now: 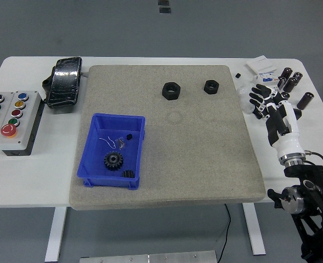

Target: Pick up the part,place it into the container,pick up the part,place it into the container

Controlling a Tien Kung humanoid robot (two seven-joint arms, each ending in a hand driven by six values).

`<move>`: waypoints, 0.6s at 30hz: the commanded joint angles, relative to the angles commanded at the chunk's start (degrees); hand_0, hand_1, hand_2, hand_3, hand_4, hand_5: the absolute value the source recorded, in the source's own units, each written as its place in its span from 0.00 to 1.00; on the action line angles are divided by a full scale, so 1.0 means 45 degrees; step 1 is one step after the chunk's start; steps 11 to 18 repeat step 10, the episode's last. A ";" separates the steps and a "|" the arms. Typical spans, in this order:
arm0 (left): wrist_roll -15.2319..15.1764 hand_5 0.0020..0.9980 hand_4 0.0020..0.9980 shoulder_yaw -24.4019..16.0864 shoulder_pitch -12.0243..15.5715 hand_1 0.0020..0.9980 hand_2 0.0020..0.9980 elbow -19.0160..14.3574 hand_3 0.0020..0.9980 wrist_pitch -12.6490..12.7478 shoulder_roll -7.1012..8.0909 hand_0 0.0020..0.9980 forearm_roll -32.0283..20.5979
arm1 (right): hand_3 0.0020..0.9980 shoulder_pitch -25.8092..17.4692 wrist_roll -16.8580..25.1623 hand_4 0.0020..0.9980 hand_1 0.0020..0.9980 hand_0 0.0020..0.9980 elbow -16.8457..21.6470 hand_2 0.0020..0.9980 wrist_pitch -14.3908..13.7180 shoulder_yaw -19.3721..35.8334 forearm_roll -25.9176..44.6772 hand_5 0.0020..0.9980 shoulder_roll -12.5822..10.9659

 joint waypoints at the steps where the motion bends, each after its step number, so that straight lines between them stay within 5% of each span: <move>1: -0.0011 0.29 0.70 0.0008 -0.0014 0.56 0.54 0.0000 0.64 -0.0001 -0.0001 0.62 0.0003 | 0.65 0.0011 -0.0014 0.86 0.71 0.77 0.0055 0.68 -0.0029 0.0015 -0.0068 0.57 -0.0010; 18: -0.0114 0.29 0.70 0.0026 -0.0072 0.56 0.55 0.0000 0.64 0.0040 0.0028 0.62 0.0010 | 0.65 0.0017 -0.0093 0.87 0.71 0.77 0.0156 0.68 -0.0127 0.0104 -0.0239 0.58 0.0002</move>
